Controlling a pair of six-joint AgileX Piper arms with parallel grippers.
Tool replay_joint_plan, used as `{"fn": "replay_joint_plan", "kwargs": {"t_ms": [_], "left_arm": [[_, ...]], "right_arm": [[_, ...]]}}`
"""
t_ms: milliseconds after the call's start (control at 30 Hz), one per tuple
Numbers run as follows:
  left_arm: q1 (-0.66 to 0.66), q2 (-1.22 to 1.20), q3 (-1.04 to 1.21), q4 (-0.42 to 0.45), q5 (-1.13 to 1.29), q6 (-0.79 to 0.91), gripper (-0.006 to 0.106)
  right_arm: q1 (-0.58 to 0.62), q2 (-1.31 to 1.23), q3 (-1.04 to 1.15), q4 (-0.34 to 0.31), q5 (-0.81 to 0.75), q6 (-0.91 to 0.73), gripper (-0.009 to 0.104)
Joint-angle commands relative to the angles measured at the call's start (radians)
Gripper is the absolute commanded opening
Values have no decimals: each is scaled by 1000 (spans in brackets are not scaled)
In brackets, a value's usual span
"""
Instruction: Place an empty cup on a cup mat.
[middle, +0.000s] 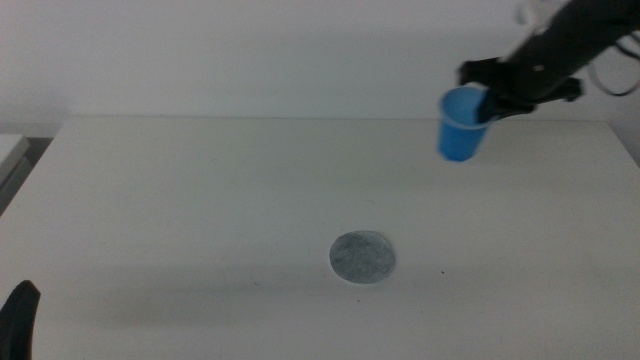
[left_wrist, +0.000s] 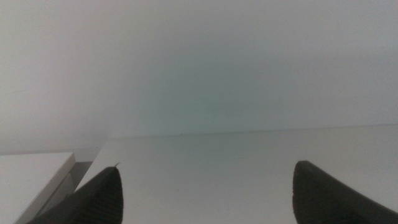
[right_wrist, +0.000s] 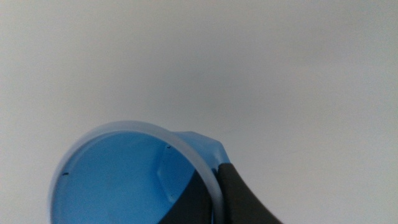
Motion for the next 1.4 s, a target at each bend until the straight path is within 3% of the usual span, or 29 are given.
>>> {"fn": "replay_joint_plan", "kwargs": {"t_ms": [0, 100, 567, 1200, 1300, 1367], "left_arm": [[-3, 5, 0, -2, -12, -3, 94], [-3, 5, 0, -2, -12, -3, 94], [-3, 5, 0, -2, -12, -3, 94], [-3, 5, 0, -2, -12, -3, 94], [-3, 5, 0, -2, -12, -3, 94], [-3, 5, 0, -2, -12, -3, 94]], "right_arm": [[65, -9, -1, 14, 26, -25, -3], [128, 2, 0, 36, 50, -40, -3], [321, 89, 31, -14, 40, -35, -3], [341, 198, 31, -42, 17, -28, -2], [341, 198, 31, -42, 17, -28, 8], [341, 198, 31, -42, 21, -23, 21]]}}
